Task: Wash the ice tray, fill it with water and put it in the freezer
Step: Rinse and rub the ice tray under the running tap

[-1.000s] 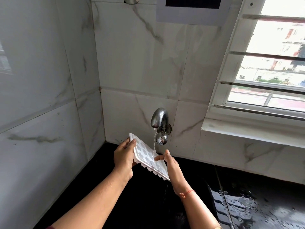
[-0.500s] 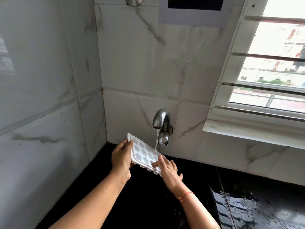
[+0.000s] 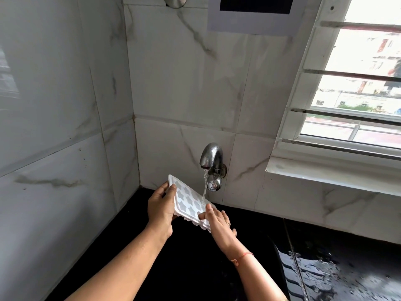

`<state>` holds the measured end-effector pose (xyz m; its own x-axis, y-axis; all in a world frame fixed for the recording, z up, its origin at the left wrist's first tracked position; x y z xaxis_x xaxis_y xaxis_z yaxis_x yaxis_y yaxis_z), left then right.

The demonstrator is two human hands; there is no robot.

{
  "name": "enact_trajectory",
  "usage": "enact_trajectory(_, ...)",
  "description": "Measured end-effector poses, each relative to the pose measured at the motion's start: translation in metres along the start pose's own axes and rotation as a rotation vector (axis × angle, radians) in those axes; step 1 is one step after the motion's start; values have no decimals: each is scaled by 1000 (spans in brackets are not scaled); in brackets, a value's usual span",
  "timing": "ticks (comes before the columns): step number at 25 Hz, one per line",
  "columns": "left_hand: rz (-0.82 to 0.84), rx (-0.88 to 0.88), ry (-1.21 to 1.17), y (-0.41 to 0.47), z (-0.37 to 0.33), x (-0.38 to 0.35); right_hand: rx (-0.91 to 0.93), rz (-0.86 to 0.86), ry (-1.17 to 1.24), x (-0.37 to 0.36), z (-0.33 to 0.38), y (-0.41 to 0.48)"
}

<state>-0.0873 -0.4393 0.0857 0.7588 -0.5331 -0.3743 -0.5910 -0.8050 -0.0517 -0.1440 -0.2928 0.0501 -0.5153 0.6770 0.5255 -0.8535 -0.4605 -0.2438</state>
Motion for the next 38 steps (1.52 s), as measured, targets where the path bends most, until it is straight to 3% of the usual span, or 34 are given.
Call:
enact_trajectory(6, -12, -21, 24, 3, -4, 5, -1, 20, 17, -2, -6, 3)
enact_trajectory(11, -11, -28, 28, 3, -9, 10, 46, -21, 226, 0, -16, 12)
enact_trajectory(25, 19, -68, 14, 4, -20, 18, -49, -12, 13, -4, -11, 2)
enact_trajectory(34, 39, -109, 20, 8, -26, 20, -25, 17, 41, -4, -12, 6)
enact_trajectory(38, 47, -124, 13, 4, -30, 24, 14, -40, 203, 1, -18, 12)
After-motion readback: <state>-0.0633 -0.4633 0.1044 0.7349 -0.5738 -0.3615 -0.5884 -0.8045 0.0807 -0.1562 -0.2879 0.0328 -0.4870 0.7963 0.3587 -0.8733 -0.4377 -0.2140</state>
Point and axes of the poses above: each hand's wrist, its own y-axis towards the middle knuckle, its own x-axis out of the back of the hand, z = x × y, the point moved 6 cm from there along y, towards the middle knuckle, and after that the axes turned 6 degrees about -x, right-handed, at the moved point
